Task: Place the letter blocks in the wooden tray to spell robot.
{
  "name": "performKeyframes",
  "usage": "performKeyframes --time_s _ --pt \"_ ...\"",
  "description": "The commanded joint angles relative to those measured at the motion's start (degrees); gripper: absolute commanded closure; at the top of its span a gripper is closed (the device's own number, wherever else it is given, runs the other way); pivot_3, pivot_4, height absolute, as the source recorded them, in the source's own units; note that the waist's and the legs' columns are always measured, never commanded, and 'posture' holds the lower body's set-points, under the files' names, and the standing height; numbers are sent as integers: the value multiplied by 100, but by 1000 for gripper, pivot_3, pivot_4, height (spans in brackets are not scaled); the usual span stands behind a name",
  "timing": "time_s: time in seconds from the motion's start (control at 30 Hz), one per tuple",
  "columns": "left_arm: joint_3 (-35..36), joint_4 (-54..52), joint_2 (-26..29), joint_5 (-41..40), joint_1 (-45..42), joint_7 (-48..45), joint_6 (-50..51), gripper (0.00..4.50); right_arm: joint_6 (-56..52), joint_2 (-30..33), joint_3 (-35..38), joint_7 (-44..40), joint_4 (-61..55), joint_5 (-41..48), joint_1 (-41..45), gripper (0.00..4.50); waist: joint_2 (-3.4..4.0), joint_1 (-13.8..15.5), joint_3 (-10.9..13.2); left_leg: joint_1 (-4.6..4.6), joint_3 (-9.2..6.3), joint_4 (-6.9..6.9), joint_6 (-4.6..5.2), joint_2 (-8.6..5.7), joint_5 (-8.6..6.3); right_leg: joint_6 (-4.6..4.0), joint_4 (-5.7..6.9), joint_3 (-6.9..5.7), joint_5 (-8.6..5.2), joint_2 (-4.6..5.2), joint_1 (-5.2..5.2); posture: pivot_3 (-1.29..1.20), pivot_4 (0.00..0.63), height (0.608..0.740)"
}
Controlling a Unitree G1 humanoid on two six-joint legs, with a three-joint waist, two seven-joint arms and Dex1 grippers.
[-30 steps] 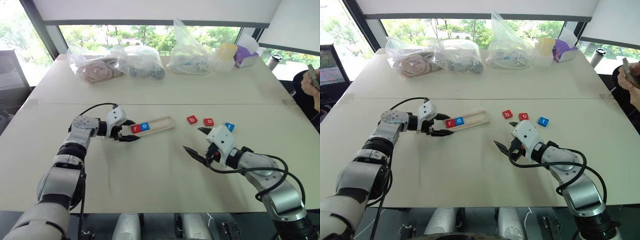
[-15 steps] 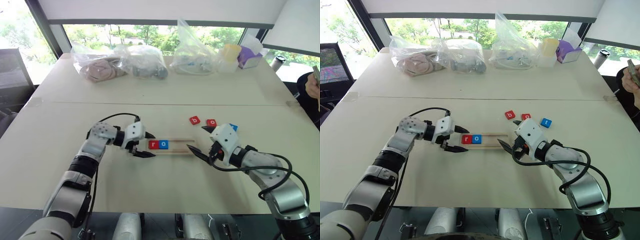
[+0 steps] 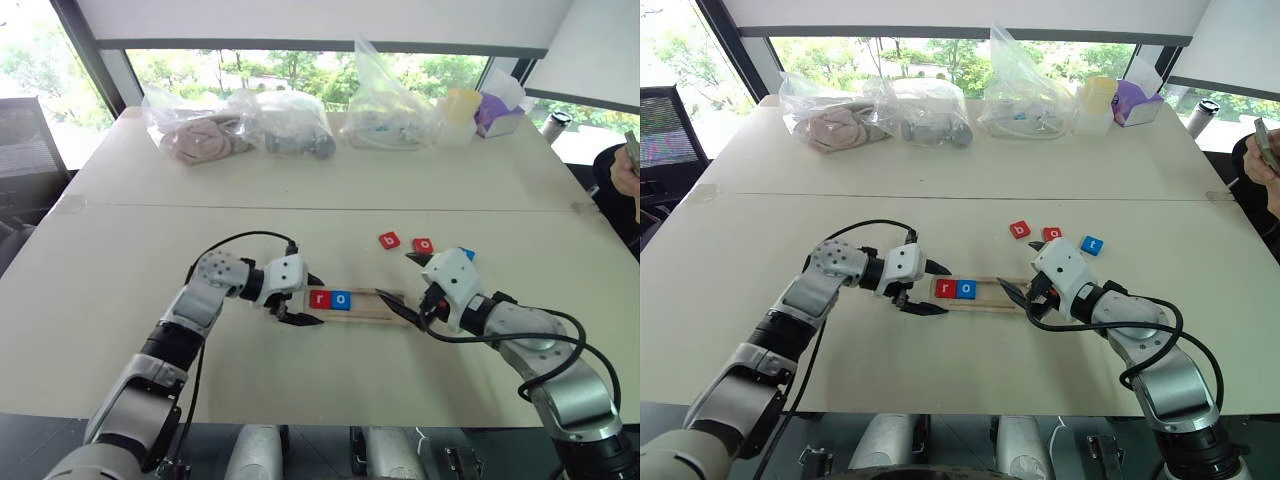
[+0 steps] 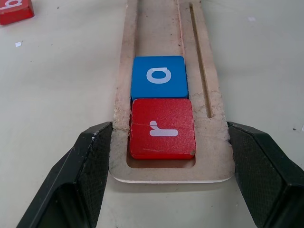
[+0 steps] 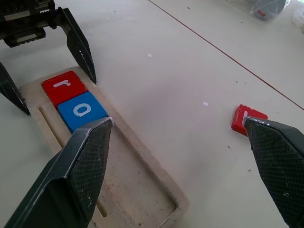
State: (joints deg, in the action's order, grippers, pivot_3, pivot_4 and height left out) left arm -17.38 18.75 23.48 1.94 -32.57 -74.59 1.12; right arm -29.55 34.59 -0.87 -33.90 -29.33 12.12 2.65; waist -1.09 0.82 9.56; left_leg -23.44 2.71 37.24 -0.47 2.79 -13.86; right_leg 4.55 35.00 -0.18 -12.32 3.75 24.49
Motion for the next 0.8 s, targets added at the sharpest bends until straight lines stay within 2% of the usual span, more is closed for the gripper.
performKeyframes --time_s 0.03,0.4,0.47,0.5,0.8 --pt "-454 -30 -45 205 233 47 300 1371 73 10 125 28 -157 17 58 0 0 1 0 0 0 0 0 0 0 0 0 0 0 0 0 0 150 740" --pt "-501 -129 -32 200 335 110 519 1371 98 -14 63 14 -96 8 146 0 0 -1 0 0 -2 -1 0 -1 0 0 -1 0 -1 1 1 0 150 740" --pt "-502 -91 -11 210 336 102 518 304 100 -13 62 11 -95 9 146 0 0 -1 0 0 -2 -1 -1 -1 0 0 -2 0 -1 1 0 0 150 740" --pt "-506 -65 12 222 339 104 504 29 99 -13 62 10 -94 10 148 0 0 -3 0 0 -2 -1 -1 -1 0 0 -2 0 -1 1 0 0 150 740" --pt "-396 99 318 249 415 113 402 29 91 -30 -1 -5 -29 11 257 0 0 -32 0 3 -3 -7 -1 3 -1 0 -3 0 -1 -4 2 0 150 740"
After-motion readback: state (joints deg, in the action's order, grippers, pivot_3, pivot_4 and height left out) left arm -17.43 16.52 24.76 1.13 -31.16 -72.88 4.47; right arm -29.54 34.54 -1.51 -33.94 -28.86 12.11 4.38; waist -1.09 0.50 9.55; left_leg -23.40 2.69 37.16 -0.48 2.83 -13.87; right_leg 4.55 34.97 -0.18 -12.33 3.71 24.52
